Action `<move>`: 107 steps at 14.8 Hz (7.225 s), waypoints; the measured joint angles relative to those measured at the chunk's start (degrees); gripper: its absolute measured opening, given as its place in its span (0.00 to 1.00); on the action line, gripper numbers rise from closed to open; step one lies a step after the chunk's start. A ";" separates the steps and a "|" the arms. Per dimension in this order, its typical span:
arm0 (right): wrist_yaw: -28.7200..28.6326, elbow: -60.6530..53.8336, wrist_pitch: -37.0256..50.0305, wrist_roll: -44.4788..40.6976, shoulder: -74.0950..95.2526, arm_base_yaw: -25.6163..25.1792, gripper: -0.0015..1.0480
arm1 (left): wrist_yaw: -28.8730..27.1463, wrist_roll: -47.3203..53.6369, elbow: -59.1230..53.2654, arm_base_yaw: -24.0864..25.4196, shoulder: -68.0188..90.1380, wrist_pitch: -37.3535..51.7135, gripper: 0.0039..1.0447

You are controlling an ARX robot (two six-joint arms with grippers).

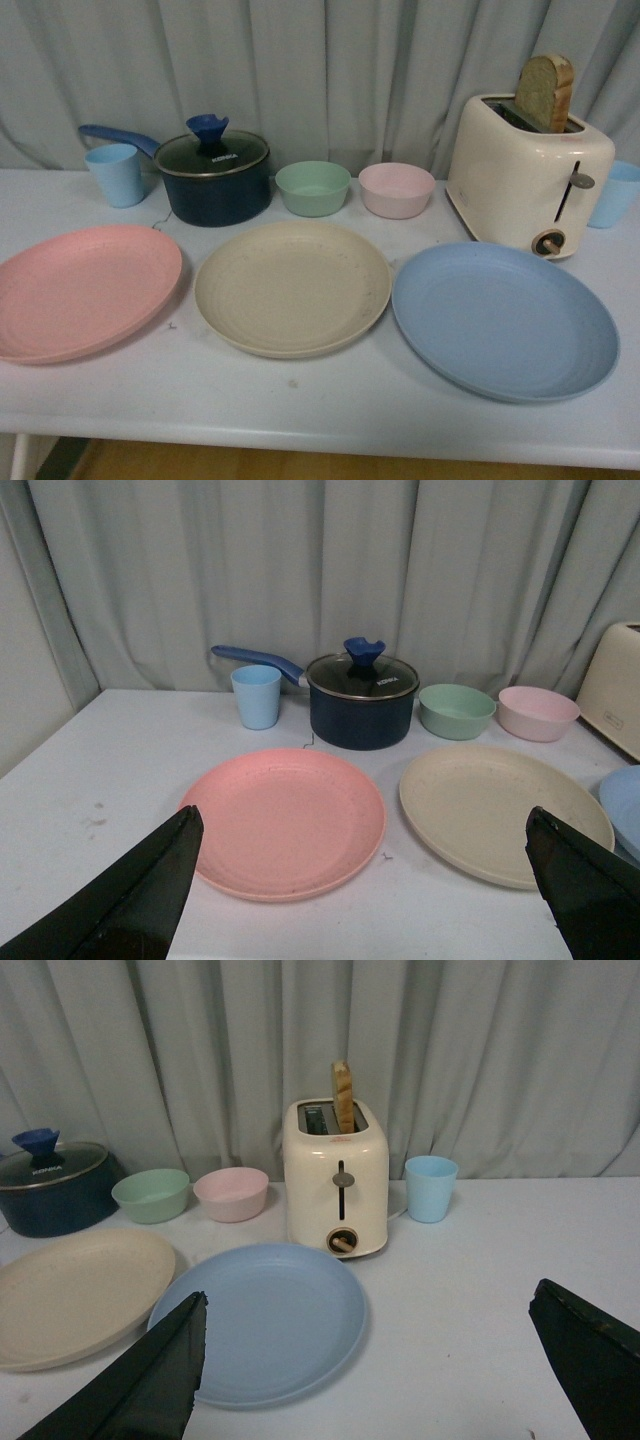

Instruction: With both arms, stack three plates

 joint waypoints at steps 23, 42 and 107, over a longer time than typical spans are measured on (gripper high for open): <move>0.00 0.00 0.00 0.00 0.00 0.00 0.94 | 0.00 0.00 0.00 0.00 0.00 0.00 0.94; 0.00 0.00 0.00 0.00 0.00 0.00 0.94 | 0.00 0.00 0.00 0.00 0.00 0.00 0.94; 0.00 0.00 0.00 0.00 0.00 0.00 0.94 | 5.46 -0.46 68.83 21.27 130.14 20.33 0.94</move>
